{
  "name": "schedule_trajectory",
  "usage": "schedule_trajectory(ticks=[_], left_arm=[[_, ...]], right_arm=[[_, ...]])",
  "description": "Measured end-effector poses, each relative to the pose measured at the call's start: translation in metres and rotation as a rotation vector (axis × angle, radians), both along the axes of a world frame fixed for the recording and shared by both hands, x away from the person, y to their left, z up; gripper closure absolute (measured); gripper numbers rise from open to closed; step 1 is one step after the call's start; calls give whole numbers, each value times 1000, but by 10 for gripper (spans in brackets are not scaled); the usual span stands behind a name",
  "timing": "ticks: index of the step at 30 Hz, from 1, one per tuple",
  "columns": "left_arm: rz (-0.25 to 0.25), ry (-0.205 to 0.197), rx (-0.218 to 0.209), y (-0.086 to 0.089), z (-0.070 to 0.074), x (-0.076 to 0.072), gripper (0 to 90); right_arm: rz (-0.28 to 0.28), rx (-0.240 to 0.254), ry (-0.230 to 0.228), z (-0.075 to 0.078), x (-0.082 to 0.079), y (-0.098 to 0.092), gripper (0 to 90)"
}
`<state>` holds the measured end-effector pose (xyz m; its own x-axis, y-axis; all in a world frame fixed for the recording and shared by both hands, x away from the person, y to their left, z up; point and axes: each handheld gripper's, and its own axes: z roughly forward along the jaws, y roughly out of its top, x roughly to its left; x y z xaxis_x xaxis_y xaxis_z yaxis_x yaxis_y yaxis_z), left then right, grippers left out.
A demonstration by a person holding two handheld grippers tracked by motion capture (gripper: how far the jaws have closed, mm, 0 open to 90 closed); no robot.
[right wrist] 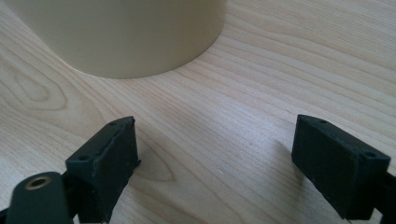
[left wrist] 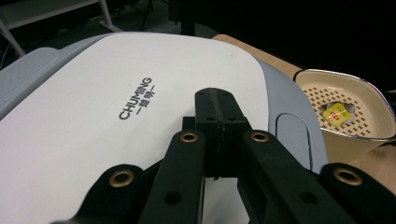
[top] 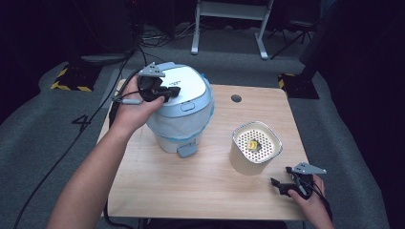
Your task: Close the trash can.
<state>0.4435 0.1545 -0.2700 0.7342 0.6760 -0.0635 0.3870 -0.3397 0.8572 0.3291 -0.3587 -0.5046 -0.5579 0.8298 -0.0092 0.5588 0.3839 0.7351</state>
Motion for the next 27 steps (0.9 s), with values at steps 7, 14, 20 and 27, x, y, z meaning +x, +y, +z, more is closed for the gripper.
schedule_trajectory(ticks=[7,14,20,27], left_arm=[[30,3,36,-5,3,-2,900],[36,36,40,-10,2,-2,900],[30,9,37,-15,0,-3,900],[53,-36,1,-11,-3,-3,590]], right_arm=[[0,0,0,0,0,0,145],[1,1,0,0,0,0,145],[5,3,1,0,0,0,147],[11,5,3,0,1,0,148]])
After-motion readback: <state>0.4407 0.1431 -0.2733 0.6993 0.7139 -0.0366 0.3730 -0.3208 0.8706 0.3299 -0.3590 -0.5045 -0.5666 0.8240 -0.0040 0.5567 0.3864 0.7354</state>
